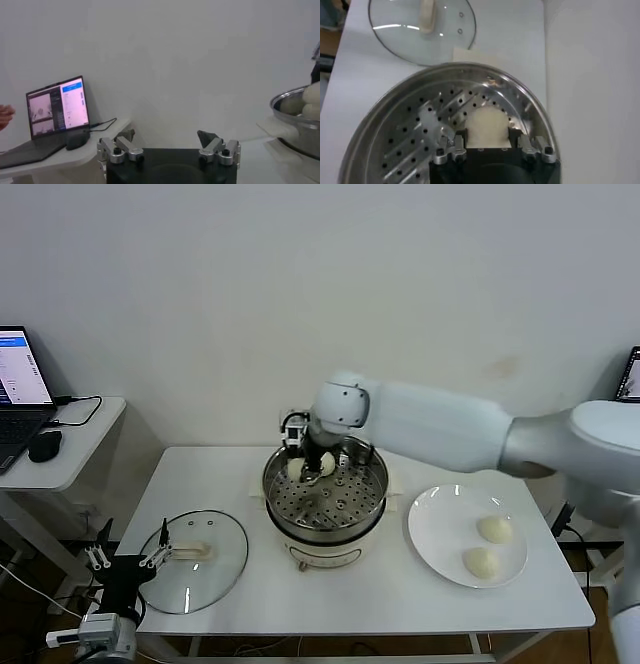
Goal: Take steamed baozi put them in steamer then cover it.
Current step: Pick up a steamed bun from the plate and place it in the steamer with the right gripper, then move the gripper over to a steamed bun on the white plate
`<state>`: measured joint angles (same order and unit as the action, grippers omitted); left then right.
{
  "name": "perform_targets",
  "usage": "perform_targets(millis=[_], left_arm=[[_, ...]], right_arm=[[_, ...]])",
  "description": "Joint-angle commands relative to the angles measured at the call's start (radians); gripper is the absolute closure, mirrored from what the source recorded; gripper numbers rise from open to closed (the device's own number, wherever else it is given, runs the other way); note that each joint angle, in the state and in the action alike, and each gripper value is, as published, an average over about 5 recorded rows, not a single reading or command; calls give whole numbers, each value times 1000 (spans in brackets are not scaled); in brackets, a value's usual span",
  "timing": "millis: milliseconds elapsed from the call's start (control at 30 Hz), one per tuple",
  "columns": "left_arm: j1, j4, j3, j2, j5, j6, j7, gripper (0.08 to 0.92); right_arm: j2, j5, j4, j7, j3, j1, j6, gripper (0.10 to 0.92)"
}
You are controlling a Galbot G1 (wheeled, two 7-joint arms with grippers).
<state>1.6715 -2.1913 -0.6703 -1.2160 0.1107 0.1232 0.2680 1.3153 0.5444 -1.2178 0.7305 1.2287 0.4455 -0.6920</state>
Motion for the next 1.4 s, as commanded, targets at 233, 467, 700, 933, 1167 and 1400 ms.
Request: perform_targets(millis=[233, 467, 700, 933, 1167, 1400], left_arm=[[2, 0, -1, -6, 0, -2, 0, 177], [0, -1, -1, -4, 1, -3, -1, 177], [-11, -3, 12, 4, -1, 0, -1, 177], [-13, -9, 28, 7, -8, 1, -1, 177], [-4, -9, 42, 3, -25, -3, -1, 177], [2, -11, 48, -5, -35, -5, 0, 177]], right_arm=[[68, -14, 68, -10, -1, -56, -17, 407], [-44, -24, -56, 117, -1, 69, -7, 229], [-309, -56, -272, 269, 37, 265, 70, 203], [-614, -207, -426, 428, 51, 323, 227, 203], [-857, -401, -485, 488, 58, 228, 345, 203], [-963, -535, -478, 468, -140, -88, 389, 203]])
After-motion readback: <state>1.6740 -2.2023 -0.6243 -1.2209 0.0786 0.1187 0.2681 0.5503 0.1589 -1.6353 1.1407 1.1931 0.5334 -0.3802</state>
